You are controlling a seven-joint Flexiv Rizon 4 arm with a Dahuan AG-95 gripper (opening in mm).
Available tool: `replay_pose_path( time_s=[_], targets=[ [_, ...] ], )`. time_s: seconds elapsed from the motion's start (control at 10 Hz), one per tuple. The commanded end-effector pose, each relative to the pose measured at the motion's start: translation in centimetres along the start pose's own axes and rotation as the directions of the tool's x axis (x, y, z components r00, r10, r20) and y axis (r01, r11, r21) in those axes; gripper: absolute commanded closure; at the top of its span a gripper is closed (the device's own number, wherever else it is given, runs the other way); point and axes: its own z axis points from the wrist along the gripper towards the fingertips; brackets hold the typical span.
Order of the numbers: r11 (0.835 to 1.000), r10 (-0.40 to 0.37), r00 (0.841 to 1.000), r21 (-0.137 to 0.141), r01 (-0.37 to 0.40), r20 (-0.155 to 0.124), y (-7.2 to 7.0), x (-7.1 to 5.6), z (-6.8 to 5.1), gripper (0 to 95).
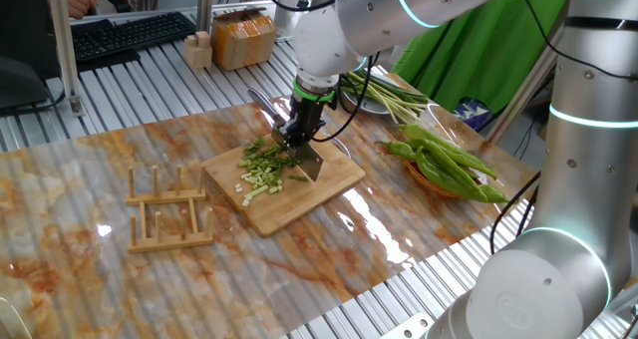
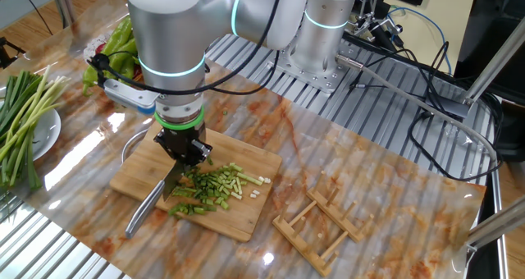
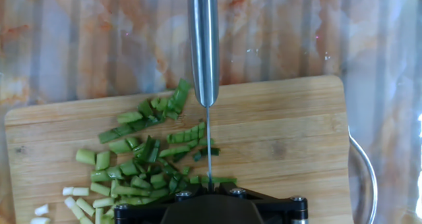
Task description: Chop the green garlic
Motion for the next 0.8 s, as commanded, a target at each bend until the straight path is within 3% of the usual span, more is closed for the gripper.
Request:
replay_pose_path(
  time_s=[0.1,0.3,0.4,0.6,0.8],
  targets=[
    [1.0,0.004,1.0,-0.01,-0.004,0.019,0.1,0.7,1.0,95.0],
    [1.0,0.013,0.999,-0.009,-0.013,0.031,0.2,0.6,1.1,95.0],
    [1.0,0.019,0.999,-0.006,-0.018,0.05,0.3,0.3,1.3,95.0],
    [1.0,0.018,0.999,0.002,-0.018,0.047,0.5,-1.0,1.0,95.0],
    [1.0,0.018,0.999,-0.004,-0.018,0.047,0.7,-0.9,1.2,95.0]
  ],
)
